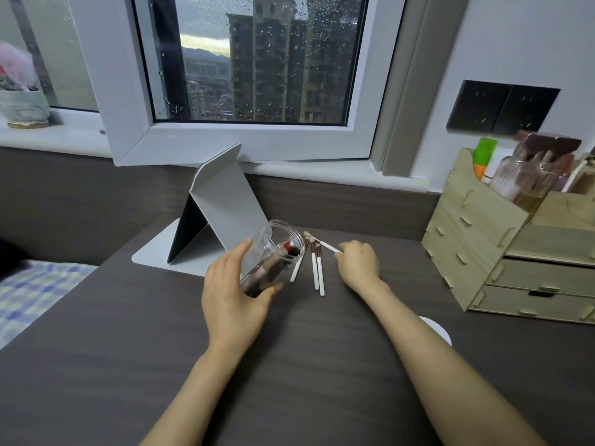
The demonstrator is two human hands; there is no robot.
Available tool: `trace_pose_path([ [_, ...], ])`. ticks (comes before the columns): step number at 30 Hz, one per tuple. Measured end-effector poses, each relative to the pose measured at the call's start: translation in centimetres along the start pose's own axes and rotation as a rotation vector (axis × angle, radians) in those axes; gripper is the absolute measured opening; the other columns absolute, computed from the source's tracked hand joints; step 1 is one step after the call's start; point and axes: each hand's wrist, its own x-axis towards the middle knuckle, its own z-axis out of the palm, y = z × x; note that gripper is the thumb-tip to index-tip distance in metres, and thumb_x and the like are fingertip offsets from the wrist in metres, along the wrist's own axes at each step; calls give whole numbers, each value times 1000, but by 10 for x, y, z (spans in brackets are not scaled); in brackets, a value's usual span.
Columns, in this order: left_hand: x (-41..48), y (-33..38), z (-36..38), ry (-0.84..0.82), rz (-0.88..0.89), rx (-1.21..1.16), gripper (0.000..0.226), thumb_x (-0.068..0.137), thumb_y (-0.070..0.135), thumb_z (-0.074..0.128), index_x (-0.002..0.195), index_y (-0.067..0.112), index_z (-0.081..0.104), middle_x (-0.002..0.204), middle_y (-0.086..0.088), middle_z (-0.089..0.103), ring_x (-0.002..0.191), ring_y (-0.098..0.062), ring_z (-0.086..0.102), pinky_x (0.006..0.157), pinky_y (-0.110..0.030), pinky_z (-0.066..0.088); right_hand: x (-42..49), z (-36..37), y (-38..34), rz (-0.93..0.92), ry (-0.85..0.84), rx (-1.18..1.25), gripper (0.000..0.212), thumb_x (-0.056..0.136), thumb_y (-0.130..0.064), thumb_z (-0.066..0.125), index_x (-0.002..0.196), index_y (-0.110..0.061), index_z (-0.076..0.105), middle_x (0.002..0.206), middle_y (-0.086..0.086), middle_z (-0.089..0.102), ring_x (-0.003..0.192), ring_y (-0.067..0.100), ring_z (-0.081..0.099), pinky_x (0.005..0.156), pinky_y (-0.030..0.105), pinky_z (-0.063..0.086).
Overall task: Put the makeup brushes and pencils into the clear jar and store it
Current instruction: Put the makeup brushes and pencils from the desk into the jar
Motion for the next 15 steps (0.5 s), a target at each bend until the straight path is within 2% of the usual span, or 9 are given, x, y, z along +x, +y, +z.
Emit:
trace_pose_path([
  [2,1,-2,1,-4,7,10,79,52,20,88,123,16,54,117,-5,62,108,-26,53,87,-29,38,10,11,-1,-63,-55,-185,30,96,-14,41,118,-4,59,124,15,58,115,35,48,91,39,43],
  [5,1,-4,2,-13,21,23,79,52,20,88,123,17,53,117,-5,62,107,-27,53,86,-32,41,21,19,-4,-120,-47,-398,34,92,-5,37,121,-5,57,126,12,54,117,32,46,92,37,41],
  [9,1,-5,3,-12,31,24,80,52,22,88,124,19,52,116,-4,62,106,-27,53,82,-40,48,26,23,-3,-133,-29,-451,32,91,0,40,119,-3,57,124,14,54,115,31,50,88,35,46],
  [12,1,-5,5,-15,33,20,78,53,23,88,123,19,53,115,-4,62,105,-25,53,82,-36,46,20,14,0,21,31,-233,27,92,-1,42,116,2,55,121,20,57,109,36,58,85,40,49],
  [14,1,-4,5,-24,30,21,77,54,25,88,123,18,53,115,-4,62,105,-25,53,84,-28,40,12,-2,1,182,156,165,18,90,-2,47,105,4,54,105,23,63,99,41,62,75,39,51],
  [15,1,-4,6,-30,30,22,77,54,25,87,123,18,54,115,-4,62,105,-25,52,85,-24,36,7,-13,-1,213,215,419,11,87,-1,48,98,1,51,92,21,64,88,40,66,65,36,53],
])
